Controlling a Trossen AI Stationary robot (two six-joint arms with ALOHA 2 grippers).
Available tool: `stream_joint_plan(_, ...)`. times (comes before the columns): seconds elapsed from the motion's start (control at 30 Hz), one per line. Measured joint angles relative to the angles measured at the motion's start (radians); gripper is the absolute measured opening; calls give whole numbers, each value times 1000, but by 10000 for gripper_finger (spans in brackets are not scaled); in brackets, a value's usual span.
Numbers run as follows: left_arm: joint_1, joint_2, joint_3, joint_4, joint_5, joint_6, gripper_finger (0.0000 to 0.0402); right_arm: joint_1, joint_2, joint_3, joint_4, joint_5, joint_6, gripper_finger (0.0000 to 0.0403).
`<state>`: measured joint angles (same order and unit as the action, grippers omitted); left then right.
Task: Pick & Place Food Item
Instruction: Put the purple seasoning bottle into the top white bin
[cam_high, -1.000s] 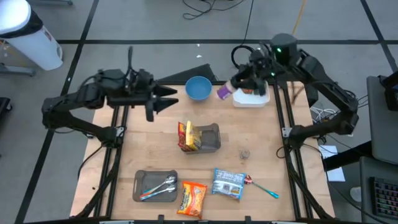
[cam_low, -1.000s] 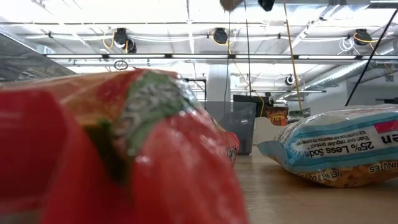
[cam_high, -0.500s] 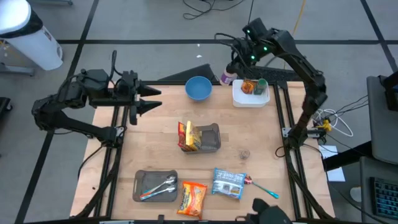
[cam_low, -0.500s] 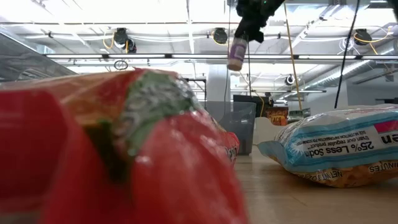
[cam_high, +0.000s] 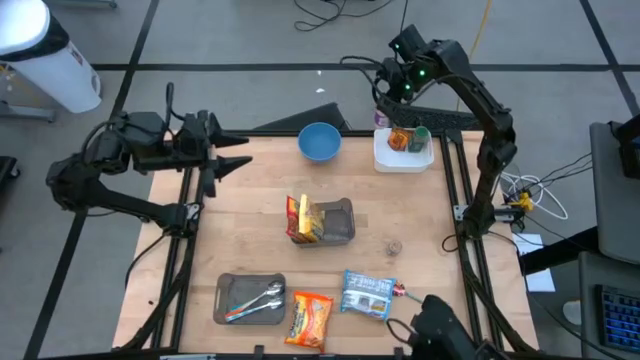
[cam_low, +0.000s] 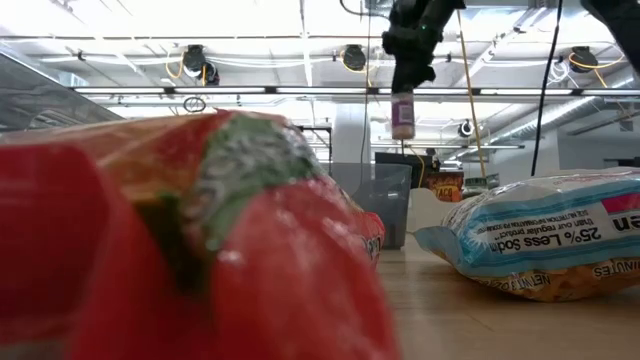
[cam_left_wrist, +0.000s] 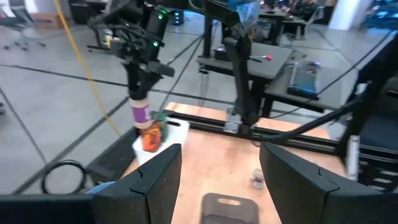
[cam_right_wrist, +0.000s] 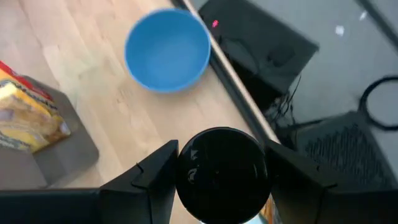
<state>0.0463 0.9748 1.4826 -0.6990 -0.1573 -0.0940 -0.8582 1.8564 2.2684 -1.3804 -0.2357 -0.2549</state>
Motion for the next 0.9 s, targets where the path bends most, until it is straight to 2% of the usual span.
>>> stream_joint_plan(0.47, 0, 124, 0, 141, -93, 93, 223, -59, 109, -1, 2, -2, -99, 198)
stream_joint_plan(0.9, 1, 186, 0, 158, -124, 65, 223, -122, 90, -23, 38, -1, 6, 198)
